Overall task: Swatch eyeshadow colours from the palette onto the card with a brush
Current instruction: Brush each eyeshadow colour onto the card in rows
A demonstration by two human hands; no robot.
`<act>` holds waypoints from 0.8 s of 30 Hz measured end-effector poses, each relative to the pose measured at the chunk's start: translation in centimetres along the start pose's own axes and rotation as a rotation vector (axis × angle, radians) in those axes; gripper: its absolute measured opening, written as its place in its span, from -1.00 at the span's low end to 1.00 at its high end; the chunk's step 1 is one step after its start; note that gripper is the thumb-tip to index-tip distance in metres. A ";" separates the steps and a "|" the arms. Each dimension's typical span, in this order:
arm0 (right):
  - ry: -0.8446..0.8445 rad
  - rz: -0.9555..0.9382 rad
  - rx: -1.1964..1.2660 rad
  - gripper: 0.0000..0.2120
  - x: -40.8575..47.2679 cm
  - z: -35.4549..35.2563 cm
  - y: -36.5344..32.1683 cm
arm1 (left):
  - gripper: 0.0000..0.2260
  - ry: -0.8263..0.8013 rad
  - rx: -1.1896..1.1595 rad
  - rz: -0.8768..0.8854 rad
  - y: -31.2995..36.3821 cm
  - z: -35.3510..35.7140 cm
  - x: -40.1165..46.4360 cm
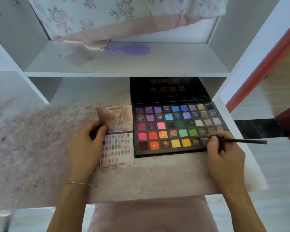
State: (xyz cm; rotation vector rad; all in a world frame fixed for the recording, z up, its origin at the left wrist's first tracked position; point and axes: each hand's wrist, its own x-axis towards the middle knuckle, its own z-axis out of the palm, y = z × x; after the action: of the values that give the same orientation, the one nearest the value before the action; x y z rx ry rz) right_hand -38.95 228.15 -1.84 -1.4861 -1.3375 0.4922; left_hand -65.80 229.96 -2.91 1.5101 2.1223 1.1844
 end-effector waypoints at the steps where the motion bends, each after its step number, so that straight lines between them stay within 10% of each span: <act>1: -0.002 -0.004 -0.007 -0.78 0.0 0.0 0.1 | -0.82 -0.004 0.000 0.001 0.0 0.0 0.0; 24: -0.125 -0.043 -0.093 -0.77 0.3 0.1 0.4 | -0.82 -0.021 -0.028 -0.014 0.1 0.0 0.1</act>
State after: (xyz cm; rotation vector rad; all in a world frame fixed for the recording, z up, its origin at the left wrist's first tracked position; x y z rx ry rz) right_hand -38.76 228.53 -2.18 -1.5196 -1.5052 0.5083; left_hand -65.75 230.02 -2.84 1.4864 2.0912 1.1833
